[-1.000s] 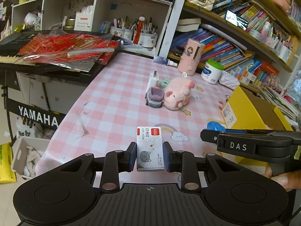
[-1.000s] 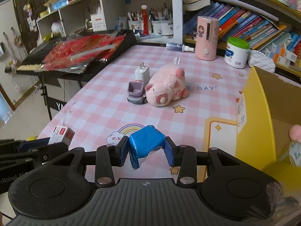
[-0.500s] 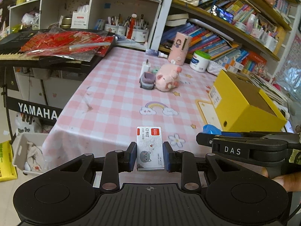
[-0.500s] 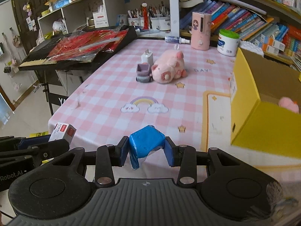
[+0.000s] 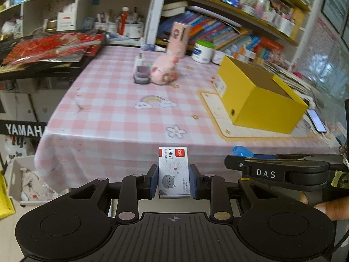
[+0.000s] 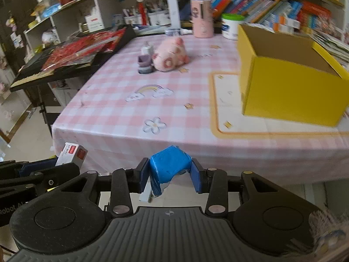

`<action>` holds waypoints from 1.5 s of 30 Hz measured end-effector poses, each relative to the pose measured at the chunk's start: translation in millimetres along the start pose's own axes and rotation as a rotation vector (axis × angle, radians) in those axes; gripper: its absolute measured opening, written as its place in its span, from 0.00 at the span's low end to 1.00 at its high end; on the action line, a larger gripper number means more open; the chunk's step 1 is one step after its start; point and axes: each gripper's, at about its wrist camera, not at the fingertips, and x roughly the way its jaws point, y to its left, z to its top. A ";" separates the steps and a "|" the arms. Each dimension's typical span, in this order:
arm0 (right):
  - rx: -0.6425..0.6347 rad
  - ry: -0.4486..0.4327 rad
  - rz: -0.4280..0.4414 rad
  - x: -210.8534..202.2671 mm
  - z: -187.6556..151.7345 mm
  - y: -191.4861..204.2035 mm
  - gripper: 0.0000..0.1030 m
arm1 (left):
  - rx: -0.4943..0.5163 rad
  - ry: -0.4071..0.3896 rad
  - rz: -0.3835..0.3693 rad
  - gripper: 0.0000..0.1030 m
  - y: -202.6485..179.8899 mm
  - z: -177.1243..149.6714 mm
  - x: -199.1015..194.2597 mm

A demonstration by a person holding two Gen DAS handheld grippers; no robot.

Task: Organize objects
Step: 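Carry the card box and blue eraser toward the yellow box with both grippers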

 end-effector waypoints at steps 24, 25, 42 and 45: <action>0.230 -0.024 -0.212 -43.3 -31.0 -84.8 0.36 | 0.199 0.048 -0.212 0.27 -83.3 10.3 35.1; 0.240 -0.025 -0.219 -44.8 -31.4 -89.2 0.36 | 0.206 0.047 -0.220 0.27 -87.2 11.5 36.8; 0.297 -0.027 -0.285 -48.6 -15.7 -148.9 0.36 | 0.275 -0.024 -0.317 0.27 -140.9 39.1 60.0; 0.297 -0.029 -0.289 -47.0 -9.3 -159.1 0.36 | 0.284 -0.054 -0.323 0.27 -150.6 48.5 63.3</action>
